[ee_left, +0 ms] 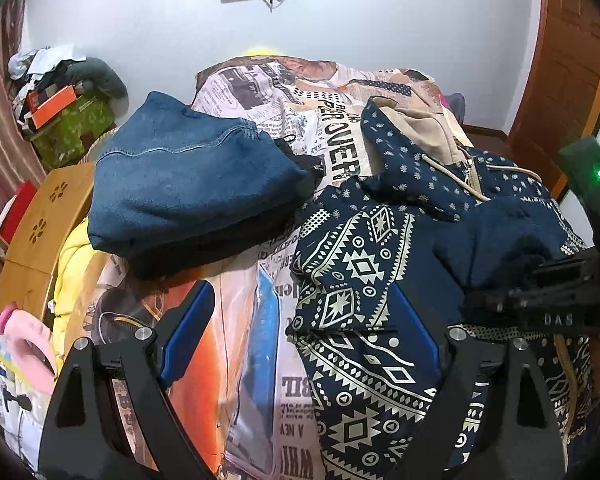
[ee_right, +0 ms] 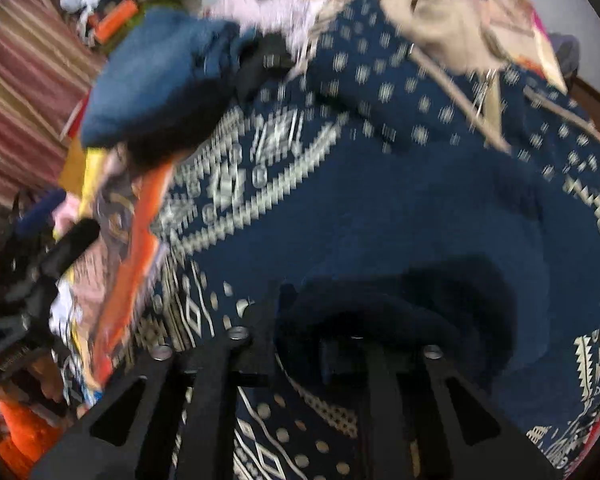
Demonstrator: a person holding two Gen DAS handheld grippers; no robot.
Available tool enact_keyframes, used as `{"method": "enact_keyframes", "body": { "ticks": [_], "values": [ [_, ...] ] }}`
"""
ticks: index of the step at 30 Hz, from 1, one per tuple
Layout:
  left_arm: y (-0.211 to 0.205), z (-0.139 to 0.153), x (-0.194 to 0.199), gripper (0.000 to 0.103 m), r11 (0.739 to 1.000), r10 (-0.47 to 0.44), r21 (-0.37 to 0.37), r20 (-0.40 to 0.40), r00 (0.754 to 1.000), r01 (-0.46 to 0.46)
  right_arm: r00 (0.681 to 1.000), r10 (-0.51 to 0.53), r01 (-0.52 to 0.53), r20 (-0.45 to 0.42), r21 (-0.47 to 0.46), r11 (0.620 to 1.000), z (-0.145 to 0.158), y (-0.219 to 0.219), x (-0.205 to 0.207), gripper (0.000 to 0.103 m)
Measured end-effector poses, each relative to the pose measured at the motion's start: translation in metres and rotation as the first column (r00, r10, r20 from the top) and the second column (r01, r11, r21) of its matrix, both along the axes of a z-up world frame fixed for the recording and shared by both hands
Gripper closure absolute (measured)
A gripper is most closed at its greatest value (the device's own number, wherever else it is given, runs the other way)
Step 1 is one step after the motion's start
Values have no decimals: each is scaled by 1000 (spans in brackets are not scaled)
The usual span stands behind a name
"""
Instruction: Fold large clothes
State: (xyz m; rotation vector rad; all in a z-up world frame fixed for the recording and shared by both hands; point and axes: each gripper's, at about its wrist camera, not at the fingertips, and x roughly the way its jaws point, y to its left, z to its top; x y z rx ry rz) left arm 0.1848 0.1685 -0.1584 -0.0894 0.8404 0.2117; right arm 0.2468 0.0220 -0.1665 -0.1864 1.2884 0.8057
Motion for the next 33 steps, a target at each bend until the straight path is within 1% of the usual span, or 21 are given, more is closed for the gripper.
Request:
{"method": "enact_keyframes", "body": {
  "ticks": [4, 6, 8, 9, 12, 14, 16, 18, 20, 21, 22, 24, 26, 28, 30, 33],
  "values": [
    [-10, 4, 5, 15, 1000, -23, 12, 3, 1000, 23, 999, 37, -37, 8, -3, 999, 8, -12, -7, 79],
    [-16, 7, 9, 15, 999, -35, 15, 7, 999, 35, 999, 22, -23, 23, 21, 1000, 18, -22, -10, 79],
    [-24, 10, 14, 15, 998, -52, 23, 12, 999, 51, 998, -6, 2, 62, 61, 998, 34, -36, -11, 76],
    [-29, 13, 17, 15, 998, -62, 30, 14, 998, 62, 997, -16, 10, 79, 76, 997, 41, -42, -12, 71],
    [-46, 20, 26, 15, 994, -101, 51, 25, 995, 99, 983, -83, 64, 164, 120, 991, 64, -71, -12, 65],
    [-59, 25, 31, 15, 990, -127, 70, 35, 991, 125, 967, -132, 104, 217, 135, 985, 76, -87, -12, 61],
    [-75, 29, 37, 15, 983, -164, 91, 42, 986, 160, 944, -194, 156, 268, 159, 975, 86, -109, -9, 58],
    [-89, 30, 42, 15, 976, -199, 101, 40, 979, 194, 907, -260, 220, 332, 154, 963, 92, -125, -3, 57],
    [-105, 28, 49, 15, 966, -240, 109, 31, 970, 235, 871, -304, 272, 385, 138, 952, 93, -139, 2, 56],
    [-112, 27, 53, 15, 961, -256, 113, 23, 967, 251, 852, -327, 301, 408, 130, 945, 93, -148, 5, 56],
    [-122, 24, 57, 15, 954, -279, 118, 11, 960, 276, 840, -344, 322, 419, 124, 939, 93, -156, 8, 56],
    [-136, 18, 65, 15, 943, -308, 126, -9, 951, 307, 824, -376, 364, 423, 112, 925, 89, -172, 14, 56],
    [-150, 10, 73, 15, 933, -339, 111, -35, 940, 341, 820, -399, 391, 410, 106, 914, 83, -185, 20, 55],
    [-160, 2, 80, 15, 926, -369, 63, -64, 927, 373, 823, -411, 407, 392, 98, 908, 75, -193, 22, 55],
    [-171, -7, 88, 15, 915, -401, 9, -95, 911, 404, 832, -422, 423, 361, 80, 903, 60, -198, 29, 55],
    [-187, -20, 101, 15, 900, -434, -27, -135, 891, 434, 844, -428, 435, 325, 53, 899, 42, -201, 34, 55]
  ]
}}
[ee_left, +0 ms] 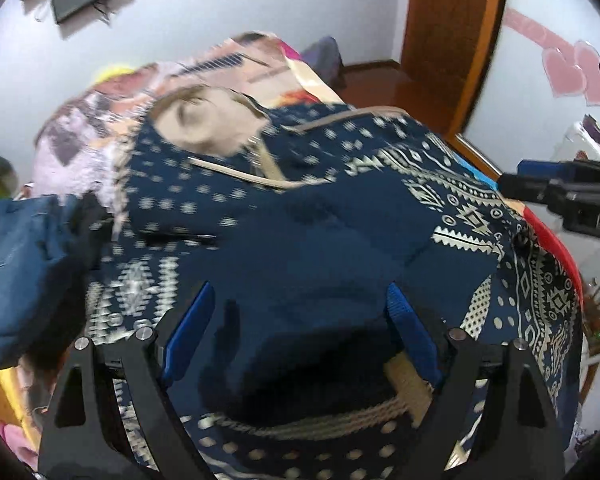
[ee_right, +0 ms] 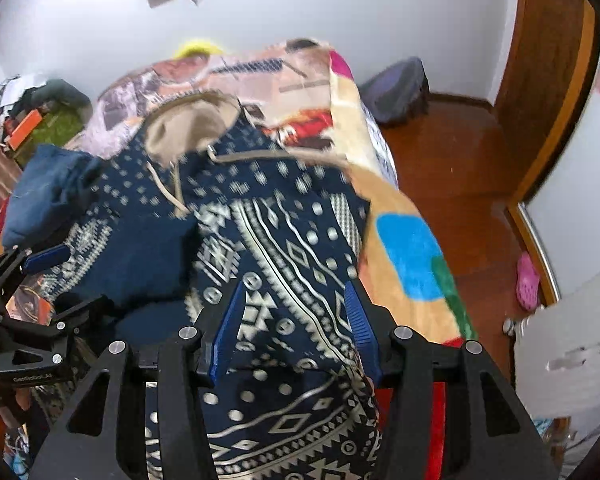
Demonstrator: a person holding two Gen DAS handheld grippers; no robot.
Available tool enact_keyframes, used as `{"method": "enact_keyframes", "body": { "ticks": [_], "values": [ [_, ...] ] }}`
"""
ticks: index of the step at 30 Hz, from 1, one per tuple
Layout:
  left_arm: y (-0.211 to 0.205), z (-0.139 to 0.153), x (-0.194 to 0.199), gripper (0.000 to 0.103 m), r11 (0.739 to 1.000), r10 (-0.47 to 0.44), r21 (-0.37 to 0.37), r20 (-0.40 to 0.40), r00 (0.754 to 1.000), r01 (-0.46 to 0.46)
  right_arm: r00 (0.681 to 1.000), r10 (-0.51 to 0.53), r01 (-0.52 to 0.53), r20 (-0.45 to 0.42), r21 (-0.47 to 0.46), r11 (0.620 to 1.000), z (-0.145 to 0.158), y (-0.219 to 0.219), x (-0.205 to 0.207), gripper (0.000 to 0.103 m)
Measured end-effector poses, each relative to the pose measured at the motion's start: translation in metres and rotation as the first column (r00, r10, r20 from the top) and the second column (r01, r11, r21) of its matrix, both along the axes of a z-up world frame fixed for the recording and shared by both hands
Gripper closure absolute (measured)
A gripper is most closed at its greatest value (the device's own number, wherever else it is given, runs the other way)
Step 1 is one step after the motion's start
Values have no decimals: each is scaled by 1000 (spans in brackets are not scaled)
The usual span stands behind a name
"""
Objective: Fold large clothes
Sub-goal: 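Grasp the hoodie side edge with the left gripper and fold it inward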
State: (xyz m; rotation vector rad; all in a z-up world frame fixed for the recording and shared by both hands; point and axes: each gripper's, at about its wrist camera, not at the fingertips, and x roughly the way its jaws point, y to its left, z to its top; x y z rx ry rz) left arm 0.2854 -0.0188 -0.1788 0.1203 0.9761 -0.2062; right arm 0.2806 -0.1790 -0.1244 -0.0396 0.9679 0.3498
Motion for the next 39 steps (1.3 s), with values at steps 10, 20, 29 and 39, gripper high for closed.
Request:
{"method": "enact_keyframes", "body": {
  "ticks": [10, 20, 29, 39],
  "values": [
    [-20, -23, 30, 29, 996, 7, -85, -63, 998, -12, 994, -4, 9, -110, 40, 999, -35, -18, -1, 55],
    [15, 4, 28, 89, 989, 83, -123, 12, 996, -81, 994, 0, 5, -110, 38, 999, -37, -18, 0, 55],
    [97, 65, -10, 89, 970, 239, -103, 206, 949, -222, 997, -14, 18, -76, 59, 998, -17, -13, 6, 55],
    [159, 42, -50, 89, 935, 354, -104, 178, 918, -340, 993, 0, 6, -117, 50, 999, -37, 13, 4, 54]
  ]
}}
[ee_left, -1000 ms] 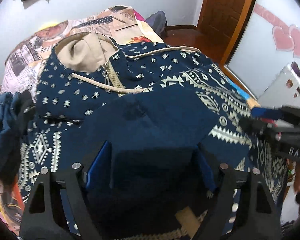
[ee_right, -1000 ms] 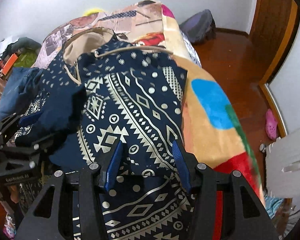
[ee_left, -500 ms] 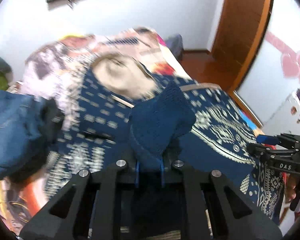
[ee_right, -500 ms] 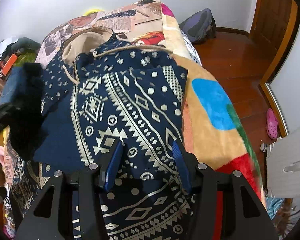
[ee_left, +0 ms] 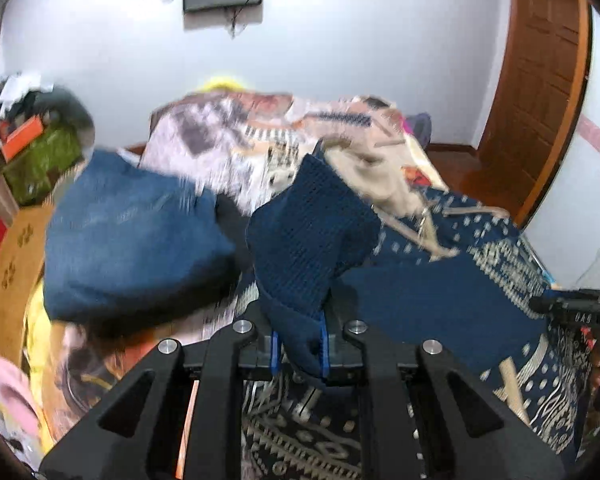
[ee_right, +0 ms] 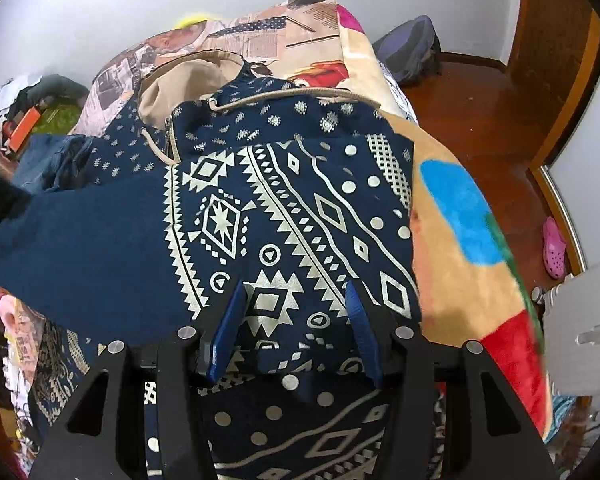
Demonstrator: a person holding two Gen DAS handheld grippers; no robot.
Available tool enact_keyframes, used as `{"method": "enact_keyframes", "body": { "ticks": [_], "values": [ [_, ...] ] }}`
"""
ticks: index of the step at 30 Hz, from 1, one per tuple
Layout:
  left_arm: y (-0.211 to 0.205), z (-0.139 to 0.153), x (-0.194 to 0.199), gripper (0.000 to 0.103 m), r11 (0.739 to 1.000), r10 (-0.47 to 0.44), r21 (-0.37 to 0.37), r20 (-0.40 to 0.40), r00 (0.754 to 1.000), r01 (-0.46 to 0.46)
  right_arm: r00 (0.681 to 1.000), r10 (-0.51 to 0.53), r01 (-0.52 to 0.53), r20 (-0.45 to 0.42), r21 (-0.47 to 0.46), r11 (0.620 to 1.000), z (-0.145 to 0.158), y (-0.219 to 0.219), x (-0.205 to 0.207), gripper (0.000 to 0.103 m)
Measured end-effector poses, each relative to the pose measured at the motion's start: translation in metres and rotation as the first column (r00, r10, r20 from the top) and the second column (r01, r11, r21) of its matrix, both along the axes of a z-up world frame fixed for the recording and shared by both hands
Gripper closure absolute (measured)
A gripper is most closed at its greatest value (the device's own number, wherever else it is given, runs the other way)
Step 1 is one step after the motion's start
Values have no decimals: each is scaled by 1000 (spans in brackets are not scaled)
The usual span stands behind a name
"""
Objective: Fold large clothes
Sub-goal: 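Grasp the hoodie side edge with the left gripper and fold it inward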
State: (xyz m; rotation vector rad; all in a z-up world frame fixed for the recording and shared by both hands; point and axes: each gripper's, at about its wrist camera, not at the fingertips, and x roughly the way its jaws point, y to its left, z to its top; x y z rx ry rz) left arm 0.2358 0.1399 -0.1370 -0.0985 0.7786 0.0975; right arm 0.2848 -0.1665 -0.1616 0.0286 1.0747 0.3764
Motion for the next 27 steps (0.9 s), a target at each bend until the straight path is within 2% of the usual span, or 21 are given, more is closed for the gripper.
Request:
{"method": "enact_keyframes", "body": {
  "ticks": [6, 9, 11, 13, 14, 15, 16, 21, 24, 27],
  "values": [
    [12, -52, -6, 84, 1000, 27, 1, -140, 990, -27, 1000, -13, 14, -13, 1, 1000, 2, -1, 0, 54],
    [15, -72, -14, 77, 999, 43, 3, -190, 981, -44, 1000, -12, 12, -5, -12, 1000, 2, 0, -2, 53],
    [18, -83, -20, 64, 997, 73, 33, -217, 973, -67, 1000, -16, 16, 0, -17, 1000, 2, 2, -3, 53],
    [23, -90, -26, 42, 993, 110, 66, -232, 966, -98, 1000, -20, 20, 1, -19, 1000, 1, 2, -3, 53],
    [27, -92, -30, 38, 991, 126, 70, -231, 965, -112, 1000, -21, 21, 1, -20, 1000, 1, 2, -4, 53],
    [31, -93, -33, 31, 990, 134, 67, -231, 964, -121, 1000, -22, 22, 0, -20, 1000, 1, 2, -3, 53],
    [33, -94, -35, 30, 990, 139, 64, -233, 962, -127, 1000, -24, 24, 0, -20, 1000, 1, 2, -3, 52],
    [39, -85, -39, 30, 991, 125, 85, -243, 962, -108, 1000, -20, 19, -9, -28, 999, 2, 4, -2, 52],
    [46, -64, -33, 30, 993, 116, 12, -211, 971, -116, 1000, -4, 4, -21, -21, 1000, 7, 6, 4, 52],
    [52, -35, -28, 30, 991, 134, 4, -145, 980, -134, 1000, 5, -5, 2, -26, 1000, 20, 9, 12, 52]
  ]
}}
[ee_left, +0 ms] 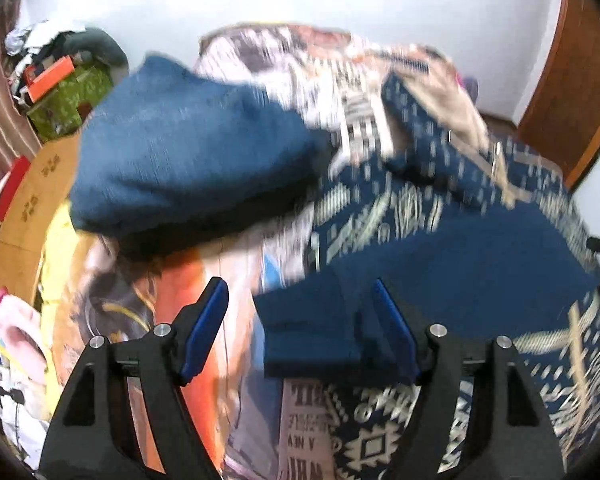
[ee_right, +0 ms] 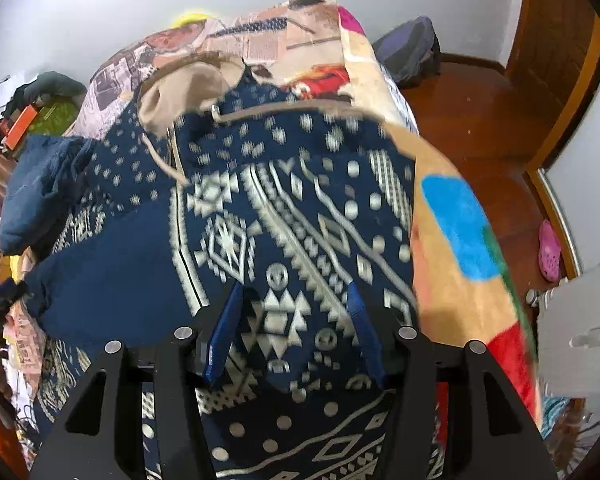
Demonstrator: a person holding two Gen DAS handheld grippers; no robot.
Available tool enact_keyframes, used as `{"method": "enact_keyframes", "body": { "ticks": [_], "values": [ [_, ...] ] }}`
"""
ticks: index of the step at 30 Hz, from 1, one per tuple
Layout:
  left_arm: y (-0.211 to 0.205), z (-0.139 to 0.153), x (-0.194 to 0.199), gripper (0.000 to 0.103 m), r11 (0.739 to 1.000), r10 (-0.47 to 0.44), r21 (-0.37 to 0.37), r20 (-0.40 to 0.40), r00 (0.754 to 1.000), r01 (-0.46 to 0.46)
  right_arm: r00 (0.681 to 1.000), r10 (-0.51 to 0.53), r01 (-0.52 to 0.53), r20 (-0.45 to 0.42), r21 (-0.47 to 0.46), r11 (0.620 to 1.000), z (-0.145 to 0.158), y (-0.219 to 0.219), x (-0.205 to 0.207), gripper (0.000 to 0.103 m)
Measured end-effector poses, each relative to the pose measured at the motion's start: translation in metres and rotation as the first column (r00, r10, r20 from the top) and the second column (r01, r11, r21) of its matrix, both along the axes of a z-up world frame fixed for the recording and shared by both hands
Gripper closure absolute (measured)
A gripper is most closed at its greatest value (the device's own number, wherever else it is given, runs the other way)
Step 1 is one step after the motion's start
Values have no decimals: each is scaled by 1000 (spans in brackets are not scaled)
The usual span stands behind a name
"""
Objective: Fold large clothes
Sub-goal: 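Grasp the hoodie side edge with the left gripper and fold it inward, then grasp the hood edge with both grippers and lift it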
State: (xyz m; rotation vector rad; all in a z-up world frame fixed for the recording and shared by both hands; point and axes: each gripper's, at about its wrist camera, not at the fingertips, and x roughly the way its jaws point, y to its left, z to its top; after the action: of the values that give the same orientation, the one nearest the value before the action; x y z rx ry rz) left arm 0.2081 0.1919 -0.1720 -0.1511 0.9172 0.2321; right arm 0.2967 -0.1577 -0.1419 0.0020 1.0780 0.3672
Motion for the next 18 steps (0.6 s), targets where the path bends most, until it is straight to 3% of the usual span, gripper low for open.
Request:
{"method": "enact_keyframes", "body": {
  "ticks": [6, 11, 18],
  "values": [
    [1, 49, 30, 29, 1000, -14, 19, 112, 994, 11, 992, 27, -29, 122, 15, 999, 44, 12, 12, 52],
    [-13, 81, 66, 25, 997, -79, 40, 180, 980, 73, 972, 64, -73, 224, 32, 997, 80, 29, 28, 52],
    [-43, 96, 120, 22, 984, -166, 92, 210, 964, 149, 948, 115, -121, 297, 3, 993, 95, 62, 60, 52]
  ]
}}
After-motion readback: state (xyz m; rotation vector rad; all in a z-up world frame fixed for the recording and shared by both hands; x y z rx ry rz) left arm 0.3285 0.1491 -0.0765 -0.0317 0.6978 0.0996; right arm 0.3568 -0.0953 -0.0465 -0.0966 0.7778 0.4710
